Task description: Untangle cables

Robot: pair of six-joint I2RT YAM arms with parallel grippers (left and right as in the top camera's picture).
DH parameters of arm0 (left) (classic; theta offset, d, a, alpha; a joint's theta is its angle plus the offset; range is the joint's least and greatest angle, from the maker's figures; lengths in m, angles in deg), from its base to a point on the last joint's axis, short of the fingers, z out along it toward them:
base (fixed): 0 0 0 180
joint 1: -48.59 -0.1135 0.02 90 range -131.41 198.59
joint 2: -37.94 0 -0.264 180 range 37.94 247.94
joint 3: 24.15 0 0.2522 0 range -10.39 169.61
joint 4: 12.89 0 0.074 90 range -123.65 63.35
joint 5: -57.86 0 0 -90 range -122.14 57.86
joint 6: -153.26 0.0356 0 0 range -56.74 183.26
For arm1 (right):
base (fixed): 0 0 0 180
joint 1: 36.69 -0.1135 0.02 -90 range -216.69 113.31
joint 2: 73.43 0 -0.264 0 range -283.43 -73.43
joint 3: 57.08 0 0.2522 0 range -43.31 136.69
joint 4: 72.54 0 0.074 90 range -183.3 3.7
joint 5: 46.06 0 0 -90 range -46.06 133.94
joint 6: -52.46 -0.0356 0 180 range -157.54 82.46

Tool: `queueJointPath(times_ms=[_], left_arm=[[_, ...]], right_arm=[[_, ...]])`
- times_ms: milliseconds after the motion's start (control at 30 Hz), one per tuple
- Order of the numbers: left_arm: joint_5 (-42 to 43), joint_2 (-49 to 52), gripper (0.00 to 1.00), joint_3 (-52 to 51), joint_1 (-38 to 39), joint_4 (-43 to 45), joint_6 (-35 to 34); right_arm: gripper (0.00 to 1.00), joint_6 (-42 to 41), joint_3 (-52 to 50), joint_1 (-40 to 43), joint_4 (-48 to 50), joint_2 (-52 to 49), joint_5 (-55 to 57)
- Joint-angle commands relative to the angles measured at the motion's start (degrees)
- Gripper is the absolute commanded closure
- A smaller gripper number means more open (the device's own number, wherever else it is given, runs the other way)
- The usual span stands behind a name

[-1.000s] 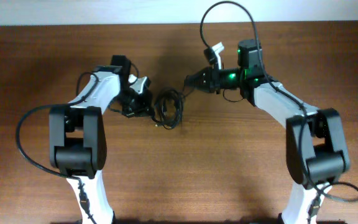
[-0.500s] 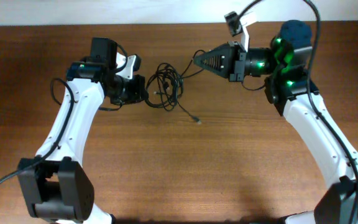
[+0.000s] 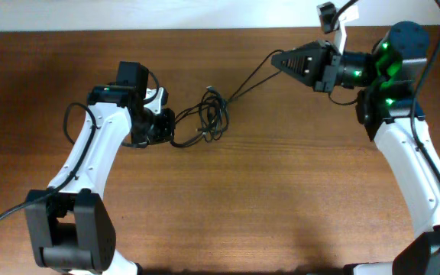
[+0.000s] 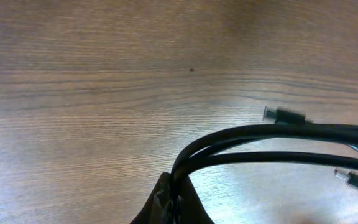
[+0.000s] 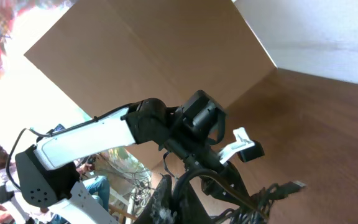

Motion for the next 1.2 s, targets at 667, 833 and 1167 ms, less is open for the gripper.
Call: queueJointPath(times_ms=[667, 833, 1167], left_arm=[[30.36, 0.04, 1.00, -1.44, 2.49, 5.51, 10.93], [2.84, 0.07, 1.00, -2.14, 2.58, 0.81, 3.58], [6.49, 0.07, 1.00, -9.92, 2.80, 3.45, 3.32]], right_arm=[[0.96, 30.08, 0.24, -13.84, -48.57, 2.49, 60.04], [0.96, 25.68, 0.68, -13.38, -45.16, 4.11, 66.60], [0.96, 25.99, 2.21, -13.42, -35.89, 19.17, 67.32]])
